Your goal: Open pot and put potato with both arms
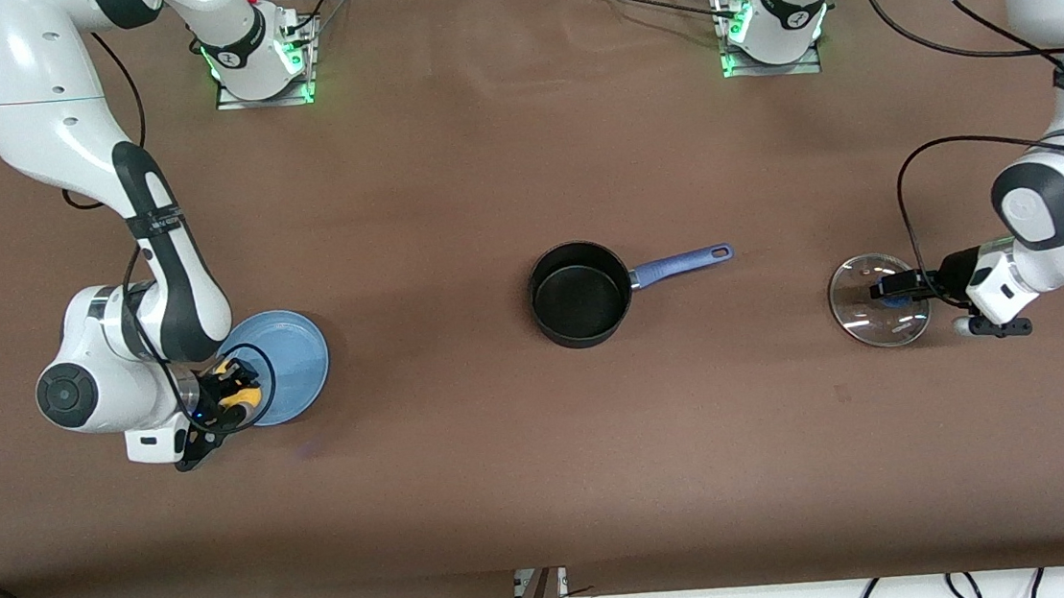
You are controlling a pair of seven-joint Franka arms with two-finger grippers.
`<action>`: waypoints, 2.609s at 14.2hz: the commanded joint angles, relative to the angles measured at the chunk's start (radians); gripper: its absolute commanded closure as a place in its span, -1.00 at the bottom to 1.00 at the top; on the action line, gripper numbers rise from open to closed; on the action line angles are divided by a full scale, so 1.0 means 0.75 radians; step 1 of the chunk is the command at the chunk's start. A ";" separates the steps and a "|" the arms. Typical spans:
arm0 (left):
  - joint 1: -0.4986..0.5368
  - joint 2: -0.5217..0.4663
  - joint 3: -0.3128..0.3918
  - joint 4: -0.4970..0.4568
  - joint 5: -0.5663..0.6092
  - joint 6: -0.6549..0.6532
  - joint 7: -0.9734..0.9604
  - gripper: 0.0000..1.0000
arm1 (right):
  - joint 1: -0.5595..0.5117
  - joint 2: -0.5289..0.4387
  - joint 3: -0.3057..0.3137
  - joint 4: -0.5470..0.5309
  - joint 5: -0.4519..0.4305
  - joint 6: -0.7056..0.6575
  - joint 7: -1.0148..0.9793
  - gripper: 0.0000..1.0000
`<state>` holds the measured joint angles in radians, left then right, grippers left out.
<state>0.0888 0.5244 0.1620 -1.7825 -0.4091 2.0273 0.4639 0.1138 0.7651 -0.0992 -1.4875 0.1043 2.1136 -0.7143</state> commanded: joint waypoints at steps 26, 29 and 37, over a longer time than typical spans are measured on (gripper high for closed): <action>-0.045 -0.458 -0.275 0.479 0.535 -0.738 -0.719 -1.00 | 0.537 -0.049 0.507 0.237 0.068 0.012 2.191 -0.21; -0.039 -0.446 -0.273 0.485 0.537 -0.736 -0.719 -1.00 | 0.580 -0.022 0.502 0.233 0.053 0.092 2.229 -1.00; -0.063 -0.407 -0.277 0.542 0.535 -0.729 -0.719 -1.00 | 0.462 -0.236 0.319 0.231 0.029 -0.193 2.023 -1.00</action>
<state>0.0446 0.1887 -0.0435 -1.4319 -0.0138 1.4910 -0.0838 0.4691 0.6585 0.2021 -1.2963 0.1307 2.0674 0.8822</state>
